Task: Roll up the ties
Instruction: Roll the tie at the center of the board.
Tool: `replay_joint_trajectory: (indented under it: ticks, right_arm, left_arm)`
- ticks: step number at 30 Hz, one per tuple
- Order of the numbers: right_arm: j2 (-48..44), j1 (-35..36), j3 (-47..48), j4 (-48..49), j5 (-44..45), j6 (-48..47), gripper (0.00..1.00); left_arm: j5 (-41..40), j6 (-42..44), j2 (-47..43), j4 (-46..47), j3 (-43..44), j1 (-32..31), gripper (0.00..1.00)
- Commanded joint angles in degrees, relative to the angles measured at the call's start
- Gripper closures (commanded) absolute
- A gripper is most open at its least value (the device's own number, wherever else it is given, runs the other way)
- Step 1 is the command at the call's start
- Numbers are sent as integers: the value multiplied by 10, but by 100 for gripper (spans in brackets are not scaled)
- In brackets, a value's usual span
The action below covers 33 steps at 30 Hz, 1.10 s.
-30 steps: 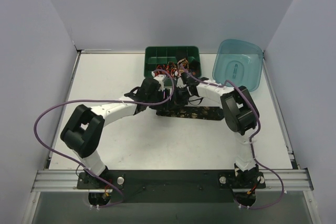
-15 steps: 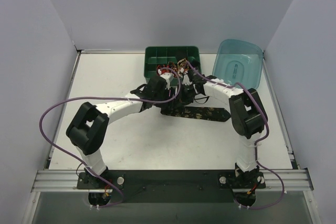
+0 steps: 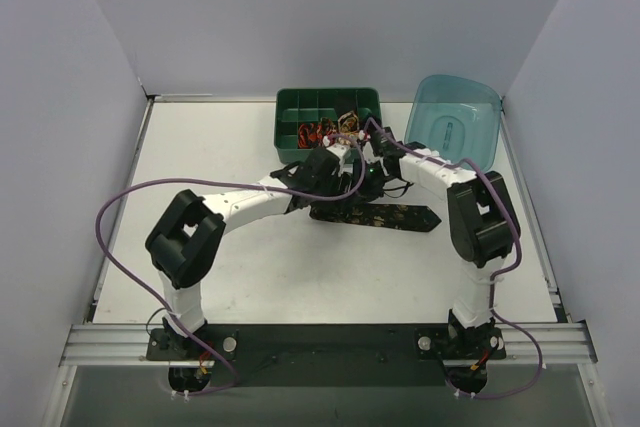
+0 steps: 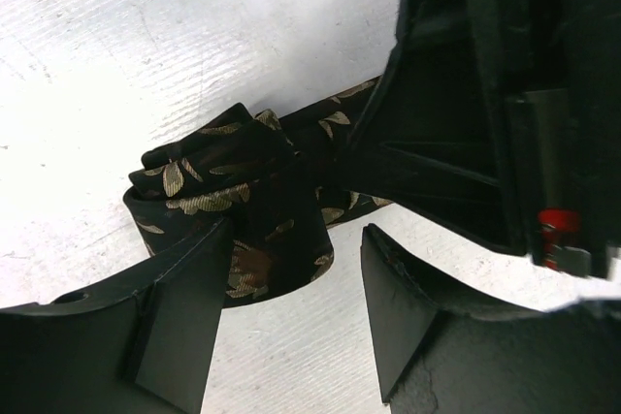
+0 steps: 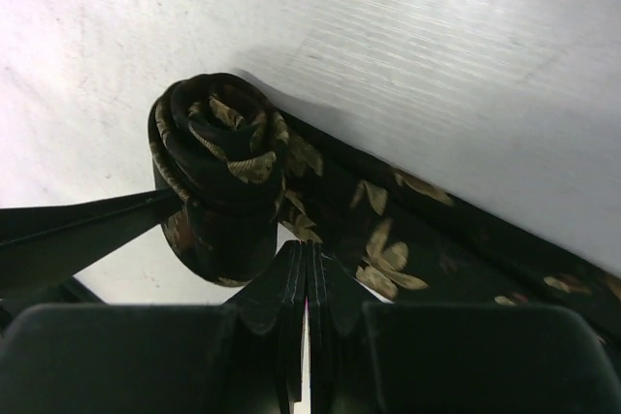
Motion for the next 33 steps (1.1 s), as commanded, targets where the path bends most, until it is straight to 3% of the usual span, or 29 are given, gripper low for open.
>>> replay_joint_trajectory:
  ticks: [1,14,33]
  right_arm:
    - [-50,-7,-6,-61,57,-15,100]
    - [-61,-24,-18,-65,75,-14,100]
    - [-23,-12,86,-59,54,-17,100]
  left_arm:
    - [-27,13,18,-20,39,-16,35]
    - [-19,11,65,-3,62,-40,35]
    - [-66,25,-96,30,5,-14,23]
